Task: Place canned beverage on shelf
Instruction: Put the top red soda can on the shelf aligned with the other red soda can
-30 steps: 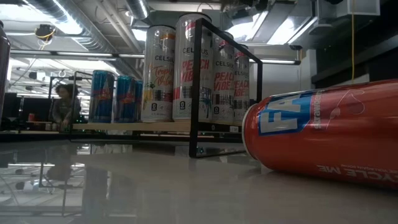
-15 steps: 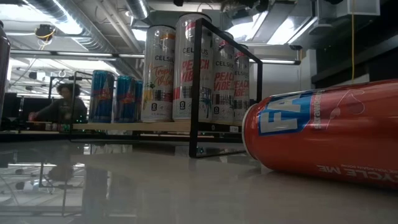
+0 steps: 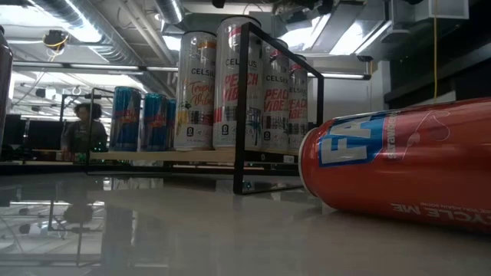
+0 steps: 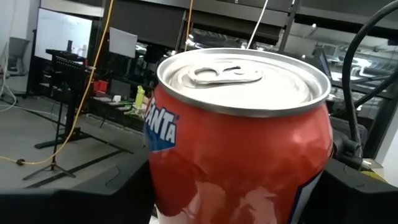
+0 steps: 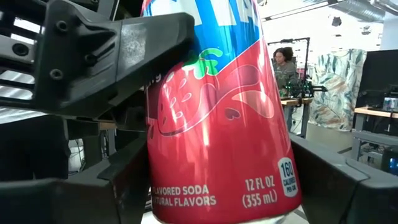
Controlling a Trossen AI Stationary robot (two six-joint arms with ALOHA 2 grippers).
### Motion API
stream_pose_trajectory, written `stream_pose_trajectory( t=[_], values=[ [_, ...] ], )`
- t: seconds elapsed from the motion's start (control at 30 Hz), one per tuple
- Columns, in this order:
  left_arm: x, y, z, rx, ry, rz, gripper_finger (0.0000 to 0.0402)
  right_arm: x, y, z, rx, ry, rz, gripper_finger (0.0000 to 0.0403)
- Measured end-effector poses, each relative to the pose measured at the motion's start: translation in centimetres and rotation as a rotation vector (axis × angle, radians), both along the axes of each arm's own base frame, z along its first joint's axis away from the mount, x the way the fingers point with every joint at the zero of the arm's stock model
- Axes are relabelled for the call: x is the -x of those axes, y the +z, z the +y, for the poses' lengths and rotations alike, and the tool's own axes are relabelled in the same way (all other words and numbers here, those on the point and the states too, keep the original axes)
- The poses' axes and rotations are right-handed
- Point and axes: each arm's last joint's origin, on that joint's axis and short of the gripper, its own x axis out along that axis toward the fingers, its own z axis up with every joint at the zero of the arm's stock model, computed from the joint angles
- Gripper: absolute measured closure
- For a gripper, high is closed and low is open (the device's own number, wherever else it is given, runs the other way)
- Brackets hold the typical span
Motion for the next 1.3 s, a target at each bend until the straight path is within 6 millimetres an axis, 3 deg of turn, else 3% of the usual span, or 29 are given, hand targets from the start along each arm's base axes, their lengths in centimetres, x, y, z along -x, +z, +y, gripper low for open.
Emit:
stream_pose_trajectory(
  t=[0.7, 1.0, 1.3],
  values=[
    [0.0, 0.0, 0.0, -0.023, 0.009, 0.011, 0.0116, -0.1, -0.1, 0.2, 0.015, 0.052, 0.012, 0.0088],
    [0.2, -0.1, -0.1, -0.044, 0.003, 0.039, 0.0116, -0.1, -0.1, 0.2, 0.028, 0.072, 0.021, 0.0009],
    [3.8, 2.4, -0.1, -0.091, 0.016, 0.112, 0.0116, 0.9, 0.5, 0.1, 0.015, 0.063, 0.065, 0.0042]
  ],
)
